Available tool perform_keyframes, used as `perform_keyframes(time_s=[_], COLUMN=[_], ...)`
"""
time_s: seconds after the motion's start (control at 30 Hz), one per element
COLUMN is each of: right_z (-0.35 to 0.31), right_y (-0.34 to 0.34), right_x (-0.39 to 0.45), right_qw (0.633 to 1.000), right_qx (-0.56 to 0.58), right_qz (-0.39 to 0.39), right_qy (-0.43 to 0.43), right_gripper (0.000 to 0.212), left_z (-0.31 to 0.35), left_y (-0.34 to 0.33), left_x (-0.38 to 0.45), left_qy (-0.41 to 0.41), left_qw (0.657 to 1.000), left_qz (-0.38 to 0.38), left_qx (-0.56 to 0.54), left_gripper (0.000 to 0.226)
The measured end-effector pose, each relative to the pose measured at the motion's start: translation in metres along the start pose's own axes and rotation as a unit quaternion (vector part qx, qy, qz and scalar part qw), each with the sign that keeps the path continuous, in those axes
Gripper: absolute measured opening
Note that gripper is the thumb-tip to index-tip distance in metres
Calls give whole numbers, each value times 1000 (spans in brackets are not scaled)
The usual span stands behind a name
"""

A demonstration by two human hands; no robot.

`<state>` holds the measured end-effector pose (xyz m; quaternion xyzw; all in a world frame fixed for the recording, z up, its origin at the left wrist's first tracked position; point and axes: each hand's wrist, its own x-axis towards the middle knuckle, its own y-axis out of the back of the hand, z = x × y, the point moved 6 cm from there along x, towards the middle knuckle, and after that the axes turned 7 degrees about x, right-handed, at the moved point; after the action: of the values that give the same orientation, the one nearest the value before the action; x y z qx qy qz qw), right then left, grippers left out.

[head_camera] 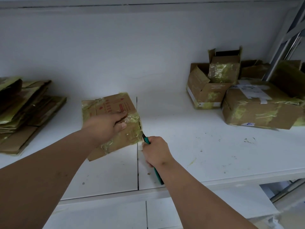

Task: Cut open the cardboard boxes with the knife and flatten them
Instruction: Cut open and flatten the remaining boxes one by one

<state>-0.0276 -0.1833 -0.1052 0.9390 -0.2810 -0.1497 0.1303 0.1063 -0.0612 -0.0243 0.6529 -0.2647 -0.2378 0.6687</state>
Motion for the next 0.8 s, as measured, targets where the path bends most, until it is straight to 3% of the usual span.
perform_keyframes(time_s=[0.13, 0.23, 0.4, 0.57, 0.8], right_z=[2, 1, -7, -23, -27], right_y=[0, 3, 7, 6, 6], right_x=[0, -3, -5, 4, 5], right_qw=[997, 997, 999, 997, 992], right_qx=[-48, -11, -41, -32, -42], right_qz=[-40, -48, -11, 2, 25], right_qy=[-50, -53, 33, 67, 119], right_gripper=[20, 19, 24, 28, 36], left_z=[1, 0, -2, -4, -8], left_y=[4, 6, 7, 24, 34], left_x=[-2, -1, 1, 5, 16], left_qy=[-4, -6, -16, -17, -23], left_qw=[1000, 1000, 1000, 999, 999], left_qz=[2, -8, -9, 27, 18], left_qx=[11, 9, 1, 4, 13], left_gripper=[52, 53, 51, 41, 42])
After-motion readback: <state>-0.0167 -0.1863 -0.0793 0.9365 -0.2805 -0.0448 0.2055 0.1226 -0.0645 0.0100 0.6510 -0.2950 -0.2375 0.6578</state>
